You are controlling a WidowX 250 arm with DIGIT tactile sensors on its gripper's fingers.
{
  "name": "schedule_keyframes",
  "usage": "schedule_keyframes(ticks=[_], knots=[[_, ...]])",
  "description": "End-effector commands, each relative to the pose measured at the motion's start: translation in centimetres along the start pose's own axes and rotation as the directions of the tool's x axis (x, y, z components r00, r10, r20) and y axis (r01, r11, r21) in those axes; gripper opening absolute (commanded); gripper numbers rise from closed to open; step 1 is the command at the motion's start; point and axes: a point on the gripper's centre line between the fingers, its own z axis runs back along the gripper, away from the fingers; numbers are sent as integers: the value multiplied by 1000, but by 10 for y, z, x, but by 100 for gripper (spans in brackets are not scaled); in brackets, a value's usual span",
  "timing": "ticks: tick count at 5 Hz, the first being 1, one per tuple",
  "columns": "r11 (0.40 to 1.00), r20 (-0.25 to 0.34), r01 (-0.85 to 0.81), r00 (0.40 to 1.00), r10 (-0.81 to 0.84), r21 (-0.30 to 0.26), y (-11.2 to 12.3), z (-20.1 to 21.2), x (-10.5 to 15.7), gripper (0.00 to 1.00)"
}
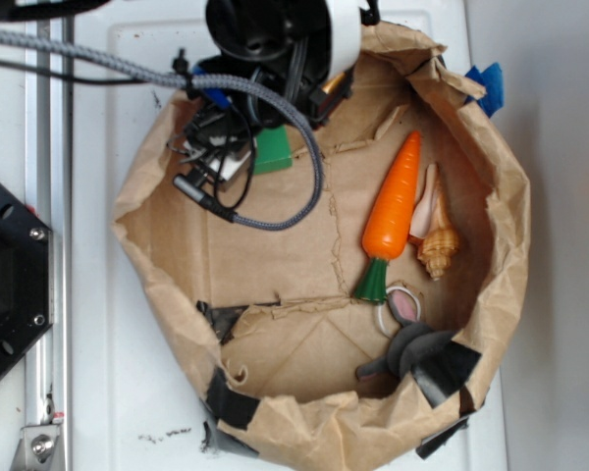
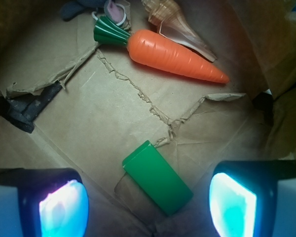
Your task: Grab the green block.
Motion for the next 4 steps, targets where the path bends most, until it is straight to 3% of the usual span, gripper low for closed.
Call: schedule_keyframes(ticks=[1, 2, 3, 4], knots=[[1000, 14, 1, 1000, -2, 30, -3, 8, 6, 100], [1000, 14, 1, 1000, -2, 30, -3, 8, 6, 100], [997, 42, 73, 996, -73, 3, -11, 5, 25, 100], [990, 120, 132, 985, -124, -60, -27, 6, 43, 100]])
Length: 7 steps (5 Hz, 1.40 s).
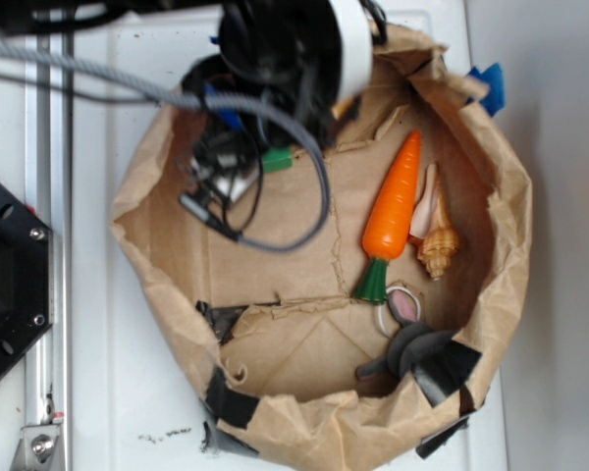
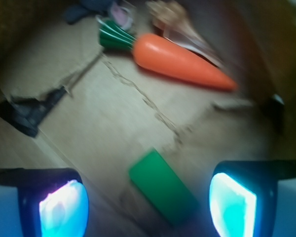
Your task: Grab the green block.
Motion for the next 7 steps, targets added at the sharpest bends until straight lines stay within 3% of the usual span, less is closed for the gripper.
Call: schedule_keyframes(ticks=[1, 2, 3, 5, 6, 7], knots=[[995, 87, 102, 991, -101, -8, -15, 9, 26, 100], [979, 10, 197, 980, -197, -53, -15, -8, 7, 100], [963, -35, 264, 963, -266, -53, -10, -18, -12, 100], [960, -47, 271, 961, -274, -66, -16, -14, -24, 100], [960, -57, 275, 959, -278, -54, -15, -17, -29, 100], [955, -98, 296, 952, -292, 33, 1, -23, -34, 100]])
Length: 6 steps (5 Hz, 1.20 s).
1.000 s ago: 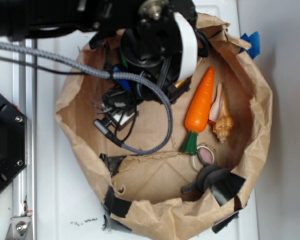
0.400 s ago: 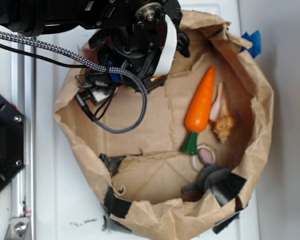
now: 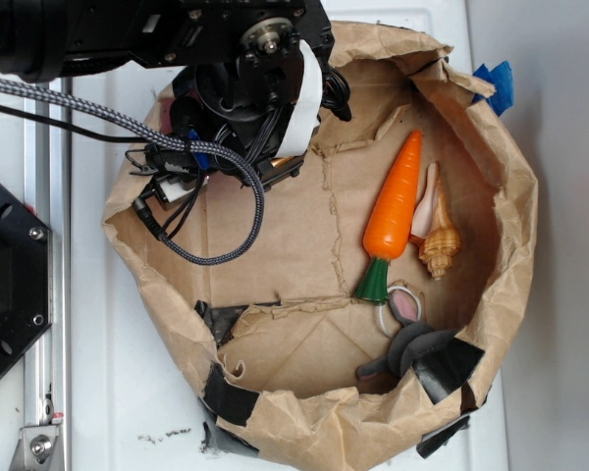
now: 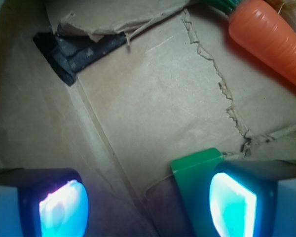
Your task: Grab the green block.
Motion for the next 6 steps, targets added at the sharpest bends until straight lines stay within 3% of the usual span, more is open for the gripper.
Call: schedule_keyframes(ticks=[1, 2, 3, 5, 6], knots=[[987, 13, 40, 999, -42, 153, 21, -3, -12, 100], [980, 23, 36, 999, -41, 195, 29, -11, -15, 100], [978, 70, 32, 996, -48, 206, 34, -25, -18, 100], [988, 54, 86, 994, -93, 128, 27, -53, -7, 100], [989, 64, 50, 996, -59, 141, 27, -51, -8, 0]])
